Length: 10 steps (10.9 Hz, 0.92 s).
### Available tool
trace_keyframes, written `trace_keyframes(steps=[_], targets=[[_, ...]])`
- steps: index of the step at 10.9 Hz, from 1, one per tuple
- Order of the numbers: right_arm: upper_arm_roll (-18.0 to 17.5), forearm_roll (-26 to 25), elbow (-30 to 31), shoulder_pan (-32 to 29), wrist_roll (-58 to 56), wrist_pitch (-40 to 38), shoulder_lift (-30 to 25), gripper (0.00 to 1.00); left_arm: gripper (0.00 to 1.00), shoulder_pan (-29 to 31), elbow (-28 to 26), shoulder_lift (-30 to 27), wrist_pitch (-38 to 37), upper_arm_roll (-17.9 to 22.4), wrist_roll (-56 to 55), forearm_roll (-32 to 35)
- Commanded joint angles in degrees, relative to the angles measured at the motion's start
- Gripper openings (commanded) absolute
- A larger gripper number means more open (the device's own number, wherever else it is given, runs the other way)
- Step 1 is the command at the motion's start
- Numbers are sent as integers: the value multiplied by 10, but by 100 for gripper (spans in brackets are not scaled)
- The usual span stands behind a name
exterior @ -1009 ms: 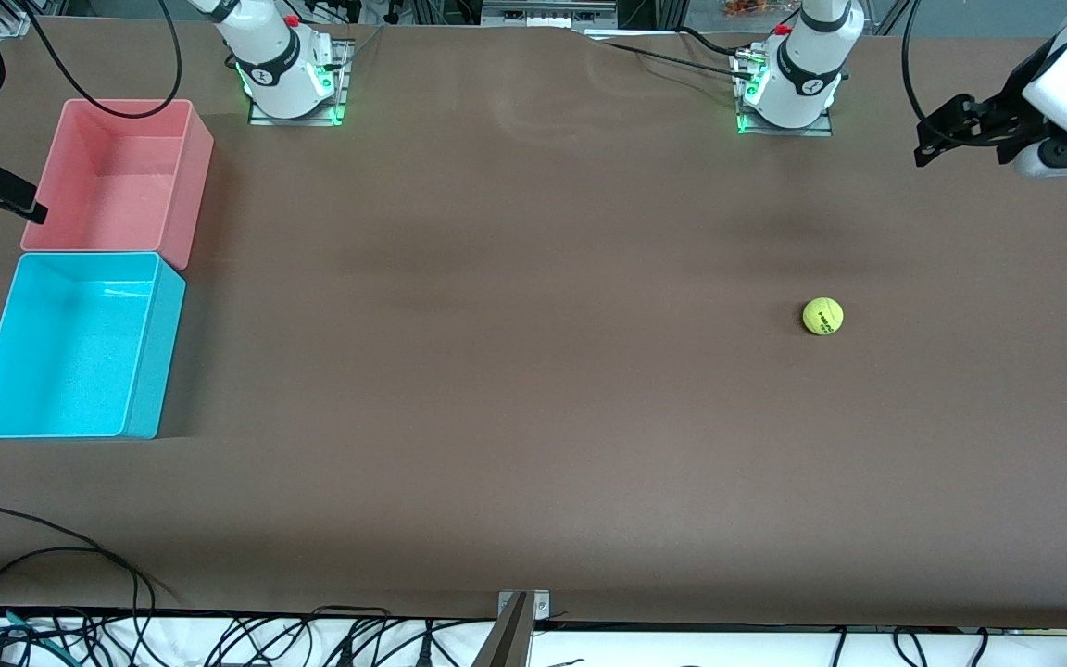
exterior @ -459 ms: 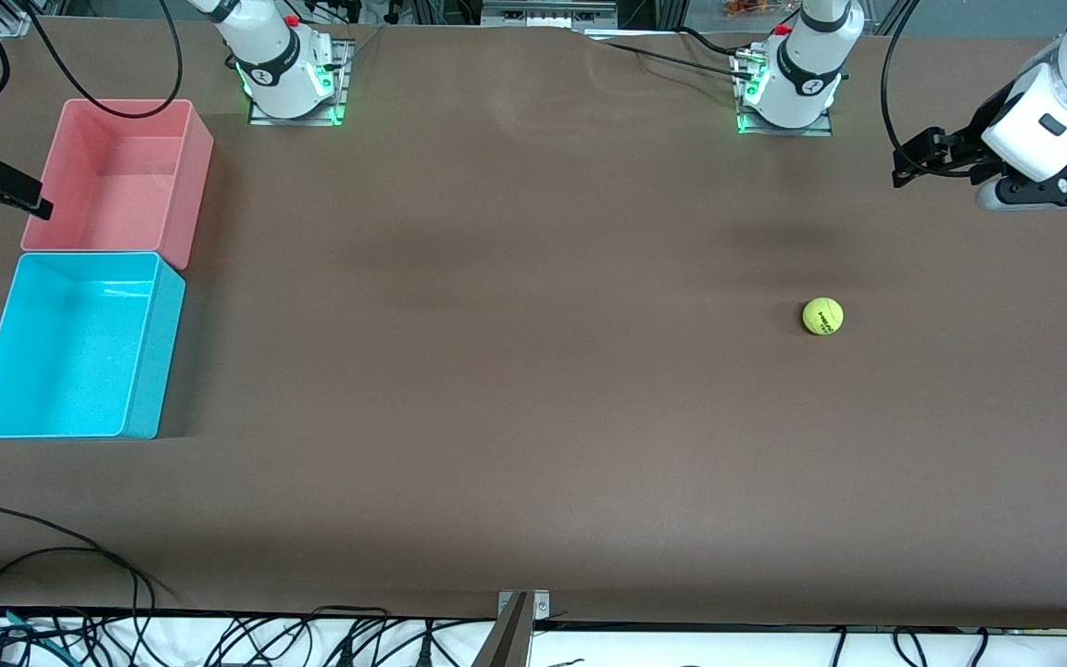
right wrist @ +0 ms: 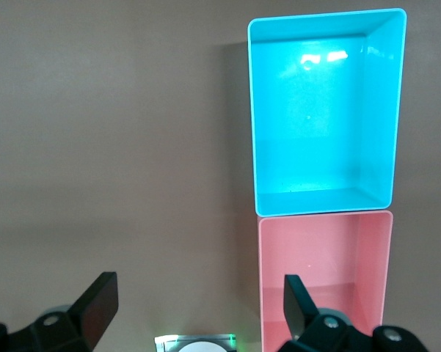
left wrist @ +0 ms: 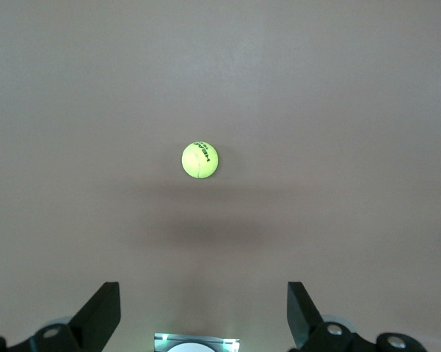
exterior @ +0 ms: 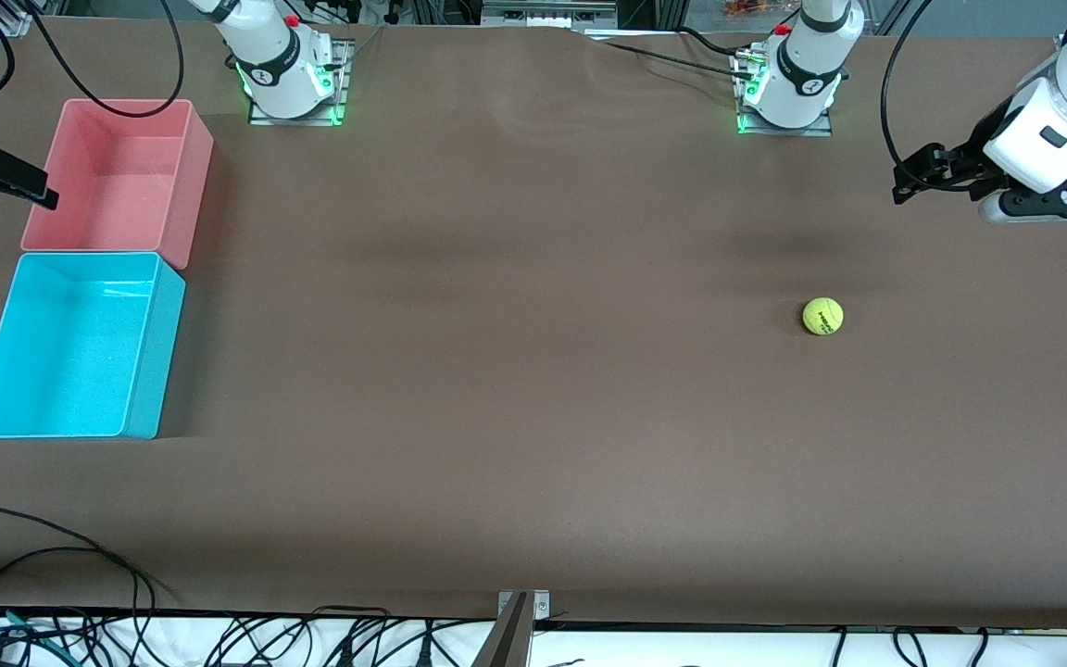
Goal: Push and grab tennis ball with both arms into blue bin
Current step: 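Move the left gripper out and down toward the tennis ball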
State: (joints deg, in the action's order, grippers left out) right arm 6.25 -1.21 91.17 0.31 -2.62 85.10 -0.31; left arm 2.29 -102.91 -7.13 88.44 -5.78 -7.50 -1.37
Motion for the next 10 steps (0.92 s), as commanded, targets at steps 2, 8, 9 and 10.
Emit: trace_keyframes(steps=[2, 8, 9, 10], targets=[[1, 2, -11, 0, -5, -8, -7, 100, 100, 5, -25, -8, 23, 0, 0, -2], [1, 1, -11, 0, -5, -11, -14, 100, 100, 5, -120, 5, 142, 2, 3, -2], [2, 2, -11, 0, -5, -13, -15, 100, 100, 5, -123, 17, 156, 3, 3, -2], [3, 2, -11, 0, -5, -20, -15, 100, 100, 5, -130, 30, 176, 9, 4, -2]])
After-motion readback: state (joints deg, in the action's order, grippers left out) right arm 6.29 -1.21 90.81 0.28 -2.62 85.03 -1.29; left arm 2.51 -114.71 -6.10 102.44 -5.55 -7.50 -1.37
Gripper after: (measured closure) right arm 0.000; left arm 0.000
